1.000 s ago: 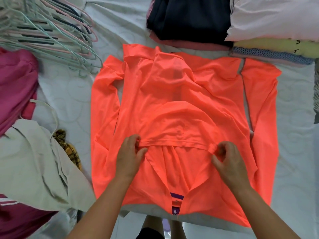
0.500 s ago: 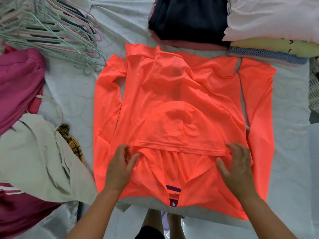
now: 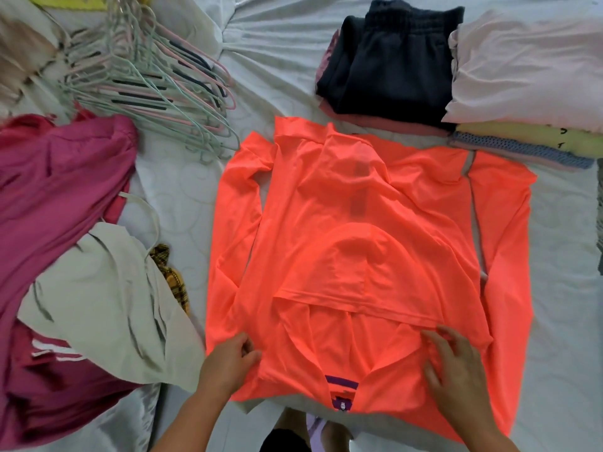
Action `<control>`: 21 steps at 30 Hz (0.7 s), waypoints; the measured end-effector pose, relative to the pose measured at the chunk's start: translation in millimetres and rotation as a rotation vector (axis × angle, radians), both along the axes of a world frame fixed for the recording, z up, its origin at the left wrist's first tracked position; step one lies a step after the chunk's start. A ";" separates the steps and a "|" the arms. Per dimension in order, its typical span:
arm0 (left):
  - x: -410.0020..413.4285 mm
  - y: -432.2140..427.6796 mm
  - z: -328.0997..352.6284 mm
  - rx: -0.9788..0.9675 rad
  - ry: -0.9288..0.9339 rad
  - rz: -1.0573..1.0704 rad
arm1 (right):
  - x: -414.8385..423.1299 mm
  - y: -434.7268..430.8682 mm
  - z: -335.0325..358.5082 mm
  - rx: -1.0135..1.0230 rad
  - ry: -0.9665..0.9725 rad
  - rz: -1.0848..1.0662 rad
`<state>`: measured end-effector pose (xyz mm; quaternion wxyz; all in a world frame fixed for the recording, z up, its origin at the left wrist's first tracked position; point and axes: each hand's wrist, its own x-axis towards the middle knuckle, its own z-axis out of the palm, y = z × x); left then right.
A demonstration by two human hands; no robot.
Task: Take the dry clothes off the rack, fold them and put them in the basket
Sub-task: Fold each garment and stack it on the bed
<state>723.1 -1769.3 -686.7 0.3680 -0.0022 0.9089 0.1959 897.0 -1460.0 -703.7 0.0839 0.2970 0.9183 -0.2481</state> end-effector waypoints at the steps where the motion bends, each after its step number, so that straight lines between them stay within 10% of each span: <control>1: -8.5 1.7 3.5 0.010 0.092 0.037 | -5.2 2.5 1.4 0.003 0.006 -0.016; 5: -65.2 4.4 5.3 0.039 0.355 0.280 | -52.8 -4.9 17.3 -0.082 0.143 0.005; 16: -141.7 -5.5 -15.1 0.277 0.003 0.657 | -287.4 -112.7 32.6 -0.494 0.308 0.066; 21: -156.1 3.5 -11.9 0.501 -0.065 0.460 | -390.6 -137.0 -0.6 -0.568 0.138 -0.078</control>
